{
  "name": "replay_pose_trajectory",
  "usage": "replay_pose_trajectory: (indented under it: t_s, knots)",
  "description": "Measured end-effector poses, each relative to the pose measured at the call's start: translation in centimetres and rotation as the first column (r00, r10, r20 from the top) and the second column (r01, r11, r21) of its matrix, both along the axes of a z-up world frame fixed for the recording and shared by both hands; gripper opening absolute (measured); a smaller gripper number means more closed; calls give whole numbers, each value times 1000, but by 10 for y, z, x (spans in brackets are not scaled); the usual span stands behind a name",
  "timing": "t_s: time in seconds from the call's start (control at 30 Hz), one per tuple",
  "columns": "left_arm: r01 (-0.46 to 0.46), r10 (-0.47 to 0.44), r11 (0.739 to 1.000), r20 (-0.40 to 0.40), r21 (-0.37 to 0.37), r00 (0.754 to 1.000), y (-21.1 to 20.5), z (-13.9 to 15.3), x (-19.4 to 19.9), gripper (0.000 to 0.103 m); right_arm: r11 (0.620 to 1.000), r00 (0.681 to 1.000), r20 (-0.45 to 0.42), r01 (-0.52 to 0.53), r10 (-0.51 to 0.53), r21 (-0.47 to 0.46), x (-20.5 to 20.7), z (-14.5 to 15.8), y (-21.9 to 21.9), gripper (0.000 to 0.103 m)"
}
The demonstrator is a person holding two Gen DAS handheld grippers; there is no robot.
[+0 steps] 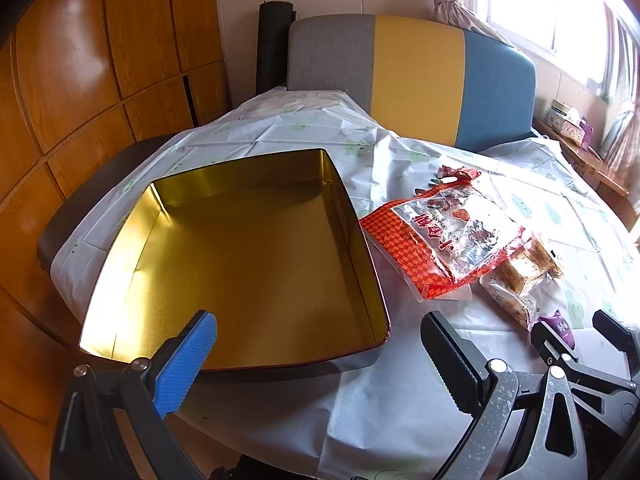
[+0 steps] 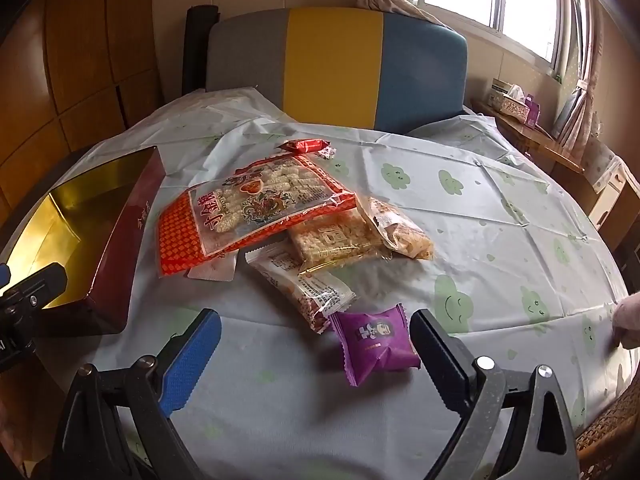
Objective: Organize snacks
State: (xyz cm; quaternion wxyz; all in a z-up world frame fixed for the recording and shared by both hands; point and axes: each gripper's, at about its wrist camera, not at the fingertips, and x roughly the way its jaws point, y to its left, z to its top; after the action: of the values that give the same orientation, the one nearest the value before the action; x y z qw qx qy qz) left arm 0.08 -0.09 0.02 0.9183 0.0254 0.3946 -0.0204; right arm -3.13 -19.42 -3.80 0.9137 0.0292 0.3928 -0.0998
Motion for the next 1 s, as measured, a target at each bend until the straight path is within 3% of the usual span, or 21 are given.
replay_pose_trajectory:
  t_s: [1.0]
  knots:
    - [31,-32,999,17,23,999,-1,5,-7,102,1000,1000,19,8,-8,10,-4,3,-4,97]
